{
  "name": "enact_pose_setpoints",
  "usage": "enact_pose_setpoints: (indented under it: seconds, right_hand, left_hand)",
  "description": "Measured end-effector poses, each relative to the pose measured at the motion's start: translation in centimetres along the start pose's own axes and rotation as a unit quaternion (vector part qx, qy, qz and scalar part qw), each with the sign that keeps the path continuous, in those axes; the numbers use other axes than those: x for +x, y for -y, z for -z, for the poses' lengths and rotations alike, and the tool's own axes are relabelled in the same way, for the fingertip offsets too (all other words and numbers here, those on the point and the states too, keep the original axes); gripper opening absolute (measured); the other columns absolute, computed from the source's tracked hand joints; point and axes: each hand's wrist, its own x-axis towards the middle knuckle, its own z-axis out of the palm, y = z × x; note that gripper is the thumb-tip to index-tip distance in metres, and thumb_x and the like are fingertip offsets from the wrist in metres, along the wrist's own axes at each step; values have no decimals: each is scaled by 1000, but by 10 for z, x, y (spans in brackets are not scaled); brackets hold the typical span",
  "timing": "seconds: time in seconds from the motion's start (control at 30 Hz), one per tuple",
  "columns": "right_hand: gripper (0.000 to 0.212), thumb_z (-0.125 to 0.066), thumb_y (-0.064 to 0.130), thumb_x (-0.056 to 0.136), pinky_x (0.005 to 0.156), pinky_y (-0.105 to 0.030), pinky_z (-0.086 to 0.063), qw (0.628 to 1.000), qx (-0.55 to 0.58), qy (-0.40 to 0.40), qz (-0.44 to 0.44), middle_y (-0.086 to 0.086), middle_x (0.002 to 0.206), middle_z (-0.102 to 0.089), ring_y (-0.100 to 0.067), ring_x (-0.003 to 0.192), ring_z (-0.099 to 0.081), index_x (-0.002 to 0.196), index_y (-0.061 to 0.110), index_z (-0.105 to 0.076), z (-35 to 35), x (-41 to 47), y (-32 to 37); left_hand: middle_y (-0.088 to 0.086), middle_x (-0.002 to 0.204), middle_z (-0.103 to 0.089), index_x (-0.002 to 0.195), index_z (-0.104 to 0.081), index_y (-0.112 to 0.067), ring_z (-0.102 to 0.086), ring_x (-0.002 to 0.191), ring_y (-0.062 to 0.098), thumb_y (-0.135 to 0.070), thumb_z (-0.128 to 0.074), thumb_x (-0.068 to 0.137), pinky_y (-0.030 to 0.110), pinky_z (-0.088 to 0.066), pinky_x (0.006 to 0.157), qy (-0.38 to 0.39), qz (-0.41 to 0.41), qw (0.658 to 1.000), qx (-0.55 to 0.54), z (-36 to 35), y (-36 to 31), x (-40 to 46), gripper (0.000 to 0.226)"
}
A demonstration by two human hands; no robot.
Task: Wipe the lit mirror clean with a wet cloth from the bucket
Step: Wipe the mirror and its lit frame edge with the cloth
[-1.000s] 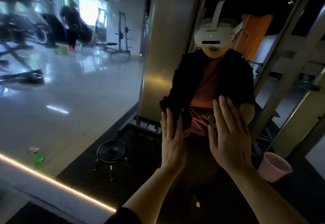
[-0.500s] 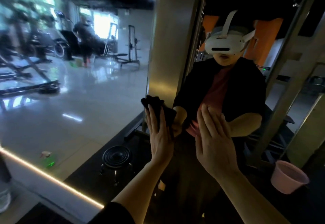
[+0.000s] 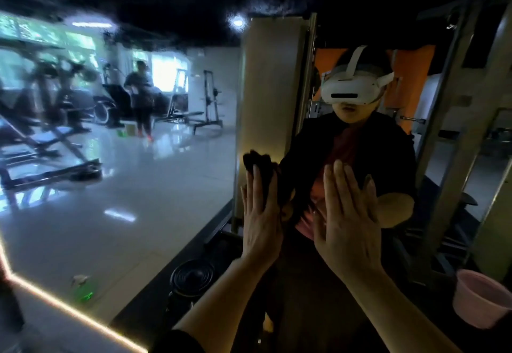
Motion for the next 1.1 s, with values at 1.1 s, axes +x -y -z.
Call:
enact_pose_setpoints:
  seconds: [1.1]
  right_hand:
    - [53,-44,31,98,119,-52,-25,986,22,-167,3,-16,151,-42,-28,144,-36,142,1,-48,35,86,-57]
  left_hand:
    - [16,162,-1,154,-5,-6,-4,150,33,-29,-21,99,50,-4,121,-53,-136,986,84,30,-57,167,61]
